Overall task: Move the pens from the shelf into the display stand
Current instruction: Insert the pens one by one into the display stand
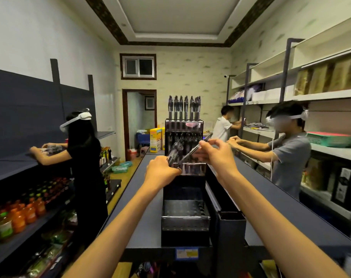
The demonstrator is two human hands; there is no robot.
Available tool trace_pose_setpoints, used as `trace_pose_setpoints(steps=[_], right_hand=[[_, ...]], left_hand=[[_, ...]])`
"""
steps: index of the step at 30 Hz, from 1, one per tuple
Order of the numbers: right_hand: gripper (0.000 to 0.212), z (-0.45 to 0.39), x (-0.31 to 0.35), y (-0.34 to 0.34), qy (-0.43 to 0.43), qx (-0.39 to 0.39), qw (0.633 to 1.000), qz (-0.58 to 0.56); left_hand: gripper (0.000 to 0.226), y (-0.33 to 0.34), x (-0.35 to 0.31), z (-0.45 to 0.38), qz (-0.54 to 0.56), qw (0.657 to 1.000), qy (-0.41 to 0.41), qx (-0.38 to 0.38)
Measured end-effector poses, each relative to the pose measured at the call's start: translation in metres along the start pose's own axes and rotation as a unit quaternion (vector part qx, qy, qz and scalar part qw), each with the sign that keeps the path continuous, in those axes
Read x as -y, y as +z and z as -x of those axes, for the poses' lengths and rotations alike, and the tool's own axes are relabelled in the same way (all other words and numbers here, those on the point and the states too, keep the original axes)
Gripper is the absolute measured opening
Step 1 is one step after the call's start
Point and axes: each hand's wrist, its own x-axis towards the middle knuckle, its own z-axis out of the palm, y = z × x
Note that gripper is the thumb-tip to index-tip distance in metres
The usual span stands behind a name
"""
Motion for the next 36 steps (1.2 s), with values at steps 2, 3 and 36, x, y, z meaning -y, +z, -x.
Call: trace_pose_setpoints(steps=[2,3,36], right_hand=[[0.01,-0.012,0.004,-0.006,-0.009,-0.034,0.999,0.001],[0.01,-0.018,0.006,-0.01,-0.024,-0.05,0.998,0.019],[0.031,-0.059,0.006,0.001,-0.175,-0.062,0.819,0.542]], left_hand=[[0.026,-0.004,0.009,-0.001,0.009,1.0,-0.011,-0.005],[0.026,-0.005,0.012,-0.001,0.014,1.0,-0.016,-0.011],[0.027,-0.01,0.037,-0.026,0.0,0.992,0.021,-0.124]])
